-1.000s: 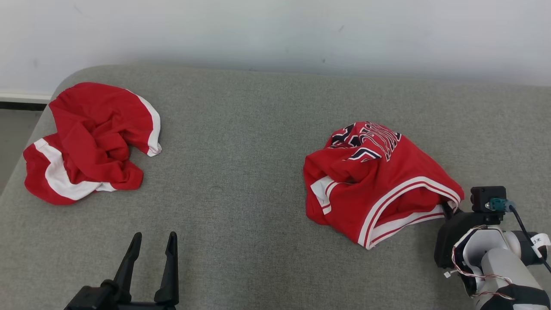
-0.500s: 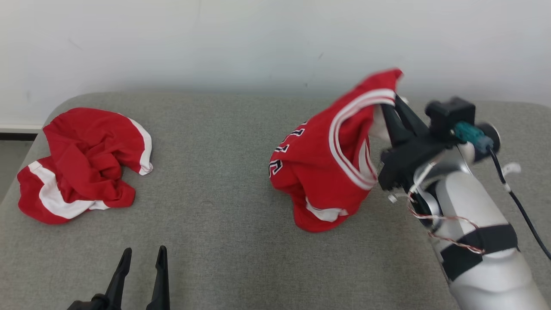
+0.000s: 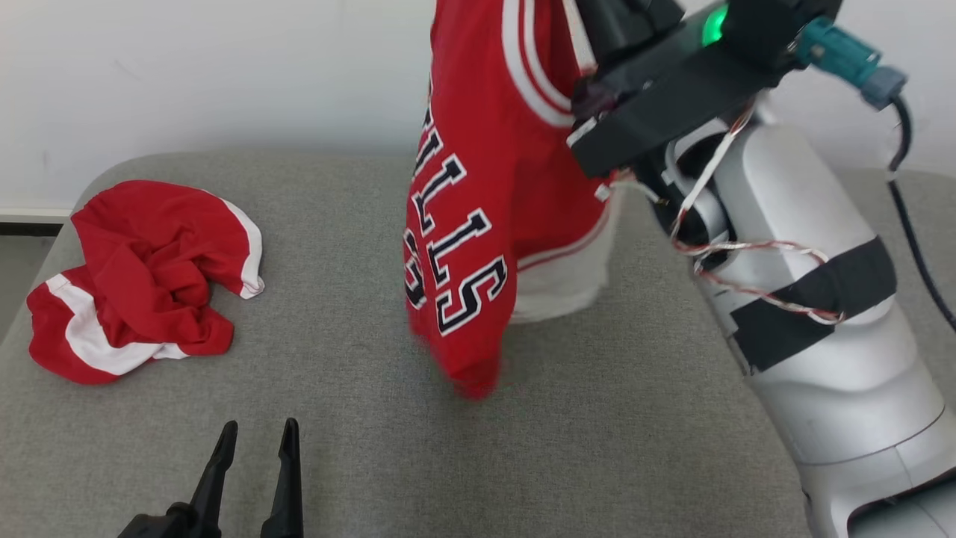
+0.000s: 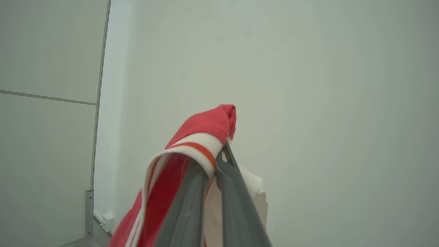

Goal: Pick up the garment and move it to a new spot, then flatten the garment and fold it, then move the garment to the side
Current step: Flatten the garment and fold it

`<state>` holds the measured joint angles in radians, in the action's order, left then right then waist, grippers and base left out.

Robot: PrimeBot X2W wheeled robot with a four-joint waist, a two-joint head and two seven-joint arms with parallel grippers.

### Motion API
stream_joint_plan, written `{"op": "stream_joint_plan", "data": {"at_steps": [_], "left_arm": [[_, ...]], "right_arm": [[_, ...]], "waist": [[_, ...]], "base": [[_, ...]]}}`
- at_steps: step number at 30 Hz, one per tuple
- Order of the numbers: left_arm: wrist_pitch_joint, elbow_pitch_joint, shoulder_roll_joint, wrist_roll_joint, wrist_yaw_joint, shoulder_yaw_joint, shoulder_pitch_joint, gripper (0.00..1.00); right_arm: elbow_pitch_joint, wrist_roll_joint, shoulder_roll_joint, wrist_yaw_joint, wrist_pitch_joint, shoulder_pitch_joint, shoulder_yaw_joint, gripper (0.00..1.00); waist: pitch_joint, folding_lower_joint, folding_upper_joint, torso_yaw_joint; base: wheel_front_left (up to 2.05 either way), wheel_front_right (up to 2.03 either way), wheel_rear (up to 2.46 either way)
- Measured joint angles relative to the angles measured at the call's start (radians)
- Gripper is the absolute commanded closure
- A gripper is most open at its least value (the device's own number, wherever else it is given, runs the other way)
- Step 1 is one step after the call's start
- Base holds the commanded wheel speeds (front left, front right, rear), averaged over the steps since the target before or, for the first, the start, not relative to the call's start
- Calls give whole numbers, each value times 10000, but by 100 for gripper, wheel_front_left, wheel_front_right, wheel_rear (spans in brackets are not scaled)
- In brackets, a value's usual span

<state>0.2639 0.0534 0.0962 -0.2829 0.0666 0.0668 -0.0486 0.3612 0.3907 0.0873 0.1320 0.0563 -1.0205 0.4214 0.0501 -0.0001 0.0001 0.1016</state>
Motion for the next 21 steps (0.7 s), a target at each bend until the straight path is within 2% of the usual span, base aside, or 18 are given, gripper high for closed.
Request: {"op": "stream_joint_plan", "data": {"at_steps": [6, 9, 13, 21], "left_arm": [[0, -19, -38, 10, 2, -21, 0, 0], [0, -35, -81, 10, 0, -25, -2, 0], [0, -36, -132, 10, 0, -36, 9, 0], [0, -27, -180, 29, 0, -150, 58, 0]], "right_arm": [[700, -322, 222, 0, 111, 37, -646, 100], [1181, -857, 663, 0, -157, 1000, -963, 100], [1808, -1553, 1260, -2, -616, 2492, -1925, 100], [1887, -2615, 1572, -2, -1285, 4861, -4013, 100]], "waist": [[62, 0, -1, 66], [110, 1, 0, 57], [179, 1, 0, 1], [244, 1, 0, -270]], "base": [[0, 0, 0], [0, 0, 0], [0, 0, 0], [0, 0, 0]]}}
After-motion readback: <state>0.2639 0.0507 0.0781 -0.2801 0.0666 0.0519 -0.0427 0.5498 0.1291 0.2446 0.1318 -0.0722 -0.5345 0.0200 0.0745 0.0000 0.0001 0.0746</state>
